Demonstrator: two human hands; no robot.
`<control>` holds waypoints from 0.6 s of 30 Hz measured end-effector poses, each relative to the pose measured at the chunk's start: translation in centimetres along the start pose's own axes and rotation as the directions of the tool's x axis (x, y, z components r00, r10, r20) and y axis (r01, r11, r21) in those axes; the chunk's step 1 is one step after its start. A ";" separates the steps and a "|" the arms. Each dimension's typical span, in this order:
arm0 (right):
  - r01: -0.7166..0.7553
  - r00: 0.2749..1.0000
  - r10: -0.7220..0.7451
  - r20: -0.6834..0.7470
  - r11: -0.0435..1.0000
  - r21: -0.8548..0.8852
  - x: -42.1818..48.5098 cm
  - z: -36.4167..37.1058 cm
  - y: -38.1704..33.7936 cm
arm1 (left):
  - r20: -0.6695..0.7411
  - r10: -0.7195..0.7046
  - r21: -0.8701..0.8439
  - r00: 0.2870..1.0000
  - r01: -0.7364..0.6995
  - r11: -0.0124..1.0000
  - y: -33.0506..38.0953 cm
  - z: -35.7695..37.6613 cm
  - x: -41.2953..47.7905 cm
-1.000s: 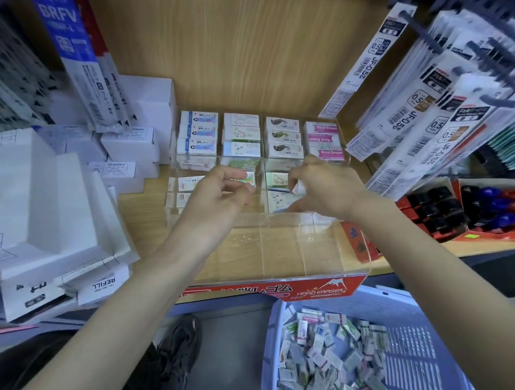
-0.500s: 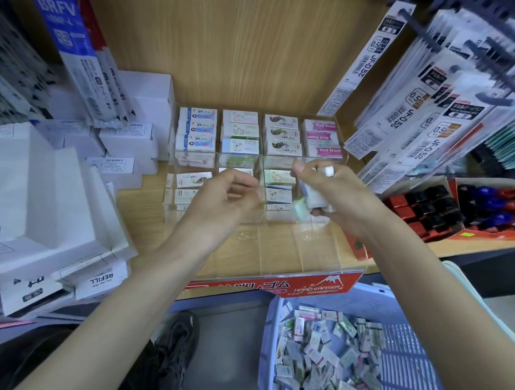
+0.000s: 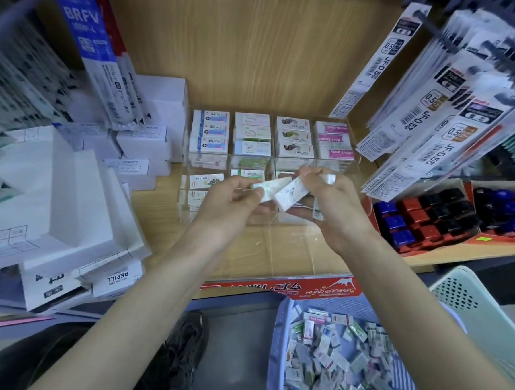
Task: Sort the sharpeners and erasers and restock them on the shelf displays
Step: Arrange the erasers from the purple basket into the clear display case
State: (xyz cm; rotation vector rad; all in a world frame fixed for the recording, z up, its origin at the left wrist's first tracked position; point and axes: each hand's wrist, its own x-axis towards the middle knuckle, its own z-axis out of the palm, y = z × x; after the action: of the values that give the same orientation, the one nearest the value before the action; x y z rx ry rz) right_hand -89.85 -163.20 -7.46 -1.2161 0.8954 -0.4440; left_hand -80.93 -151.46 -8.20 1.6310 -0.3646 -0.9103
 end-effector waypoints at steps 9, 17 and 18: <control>0.356 0.934 -0.287 0.212 0.728 -0.586 -0.5 -2.2 -0.5 | -0.105 0.000 -0.041 0.994 -0.005 0.999 0.1 -0.6 -0.1; 0.432 0.891 -0.300 0.340 0.335 -0.837 -0.9 -2.8 0.5 | -0.025 0.048 0.118 0.999 -0.045 0.992 0.0 0.2 -0.1; 0.438 0.886 -0.311 0.343 0.319 -0.841 -0.9 -3.1 0.7 | 0.001 0.045 0.144 0.999 -0.045 0.988 0.0 0.3 -0.1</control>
State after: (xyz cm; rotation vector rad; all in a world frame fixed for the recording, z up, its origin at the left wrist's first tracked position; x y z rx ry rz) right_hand -92.93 -164.24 -8.00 -2.5140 0.7197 -0.2088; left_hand -81.26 -151.59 -8.16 1.7487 -0.4735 -0.8644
